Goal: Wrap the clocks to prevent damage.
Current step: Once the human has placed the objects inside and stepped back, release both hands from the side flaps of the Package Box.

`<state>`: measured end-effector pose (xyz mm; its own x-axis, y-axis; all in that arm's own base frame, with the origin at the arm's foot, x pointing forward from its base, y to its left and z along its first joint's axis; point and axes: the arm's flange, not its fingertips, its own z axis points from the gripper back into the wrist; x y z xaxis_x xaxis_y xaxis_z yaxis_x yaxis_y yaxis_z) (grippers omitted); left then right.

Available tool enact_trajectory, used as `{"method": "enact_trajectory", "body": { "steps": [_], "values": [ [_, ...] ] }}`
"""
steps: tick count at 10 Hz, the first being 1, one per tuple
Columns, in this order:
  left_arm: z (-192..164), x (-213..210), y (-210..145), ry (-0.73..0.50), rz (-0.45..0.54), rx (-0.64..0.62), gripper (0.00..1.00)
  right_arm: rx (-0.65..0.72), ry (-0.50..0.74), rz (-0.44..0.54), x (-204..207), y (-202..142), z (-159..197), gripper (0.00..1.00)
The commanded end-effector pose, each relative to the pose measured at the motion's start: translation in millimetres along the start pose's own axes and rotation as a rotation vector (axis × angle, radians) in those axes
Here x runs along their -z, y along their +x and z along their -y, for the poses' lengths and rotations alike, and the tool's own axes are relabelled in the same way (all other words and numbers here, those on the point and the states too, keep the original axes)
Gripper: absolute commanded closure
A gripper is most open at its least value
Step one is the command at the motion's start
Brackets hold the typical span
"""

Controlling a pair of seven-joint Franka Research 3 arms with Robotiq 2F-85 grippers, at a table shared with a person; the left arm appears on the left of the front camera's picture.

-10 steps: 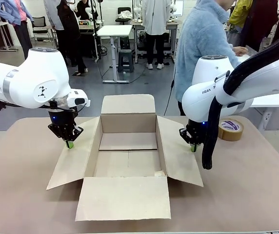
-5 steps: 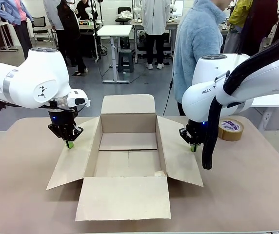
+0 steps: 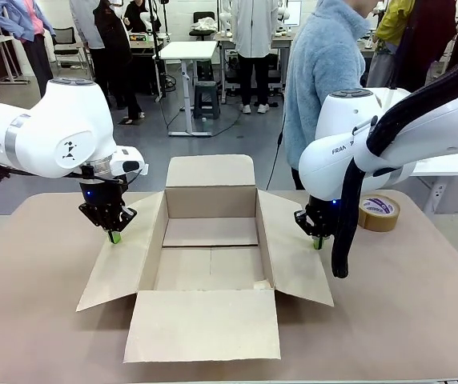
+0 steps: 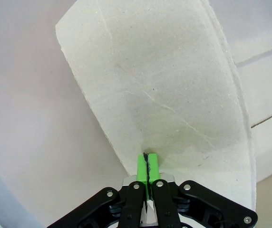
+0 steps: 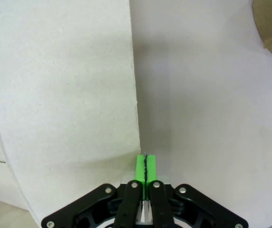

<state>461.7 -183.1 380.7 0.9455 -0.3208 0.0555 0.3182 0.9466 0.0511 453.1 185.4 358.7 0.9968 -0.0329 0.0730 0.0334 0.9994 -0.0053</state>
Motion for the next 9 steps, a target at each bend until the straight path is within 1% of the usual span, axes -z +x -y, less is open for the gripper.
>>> {"method": "enact_trajectory", "body": {
  "steps": [1, 9],
  "values": [
    [-0.4, 0.2, -0.4, 0.007, 0.004, -0.004, 1.0, 0.014, -0.006, 0.009, 0.4, -1.5, -0.9, 0.99],
    [-0.4, 0.2, -0.4, 0.007, 0.004, -0.004, 1.0, 0.014, -0.006, 0.009, 0.4, -1.5, -0.9, 0.99]
  ]
}}
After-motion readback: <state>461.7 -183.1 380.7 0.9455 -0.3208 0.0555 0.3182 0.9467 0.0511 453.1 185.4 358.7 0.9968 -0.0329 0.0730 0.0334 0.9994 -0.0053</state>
